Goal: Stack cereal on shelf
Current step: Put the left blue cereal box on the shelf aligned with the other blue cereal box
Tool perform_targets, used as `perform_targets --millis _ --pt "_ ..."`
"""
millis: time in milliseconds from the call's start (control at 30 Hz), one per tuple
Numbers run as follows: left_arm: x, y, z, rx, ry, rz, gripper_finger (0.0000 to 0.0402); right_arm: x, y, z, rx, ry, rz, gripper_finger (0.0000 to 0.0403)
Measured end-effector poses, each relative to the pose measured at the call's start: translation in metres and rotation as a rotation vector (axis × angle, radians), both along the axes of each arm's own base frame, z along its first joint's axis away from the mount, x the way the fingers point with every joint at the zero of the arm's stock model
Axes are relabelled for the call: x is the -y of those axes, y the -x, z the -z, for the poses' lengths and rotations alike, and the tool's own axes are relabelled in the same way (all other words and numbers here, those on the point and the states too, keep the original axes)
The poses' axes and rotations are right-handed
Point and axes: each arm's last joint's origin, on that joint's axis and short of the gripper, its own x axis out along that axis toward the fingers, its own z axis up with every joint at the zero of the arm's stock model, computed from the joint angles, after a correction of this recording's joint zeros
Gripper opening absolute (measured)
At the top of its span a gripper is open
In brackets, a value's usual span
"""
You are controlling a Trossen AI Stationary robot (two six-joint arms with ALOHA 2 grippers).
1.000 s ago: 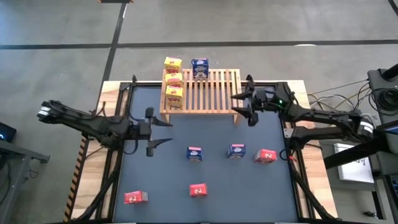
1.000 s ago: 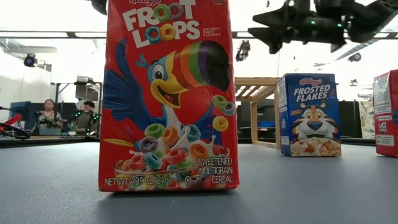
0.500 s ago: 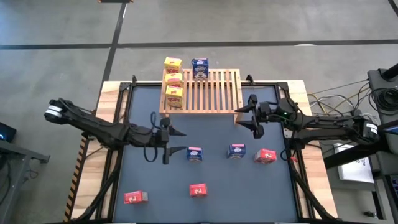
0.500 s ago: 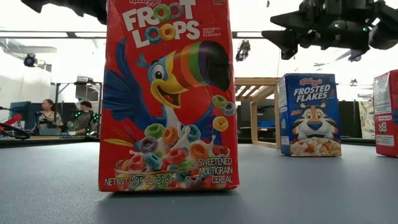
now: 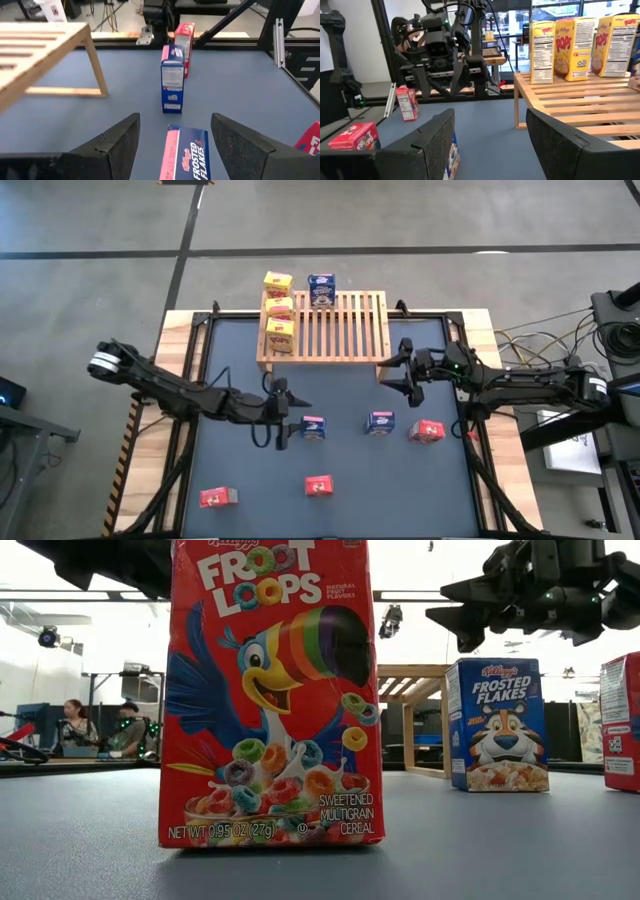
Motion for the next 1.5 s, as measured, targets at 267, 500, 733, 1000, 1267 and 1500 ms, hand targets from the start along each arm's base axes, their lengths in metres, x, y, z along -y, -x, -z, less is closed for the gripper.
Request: perform_targets --millis 267,500,733,1000,1267,1500 --pt "0.001 -0.002 0.006 -0.024 0.083 -0.005 0.0228 -0.001 0.000 0.000 -0.001 0.001 -0.005 0.0233" --pt "0.002 -0.001 0.004 -0.020 0.149 -0.002 0.0247 -0.001 0.000 0.001 -0.007 0.012 -0.004 0.0233" --pt "0.001 0.002 0.013 -0.112 0.140 -0.016 0.0285 0.000 -0.002 0.004 -0.023 -0.002 0.017 0.0233" --pt "0.001 0.007 0.020 -0.198 0.136 -0.012 0.0294 0.002 -0.005 0.007 -0.045 -0.017 0.032 0.0233" --pt "0.002 0.004 0.031 -0.243 0.151 -0.029 0.0294 0.003 -0.005 0.007 -0.043 -0.021 0.055 0.0233" --pt "0.004 -0.004 0.049 -0.280 0.135 -0.029 0.0294 0.003 -0.005 0.007 -0.041 -0.029 0.055 0.0233"
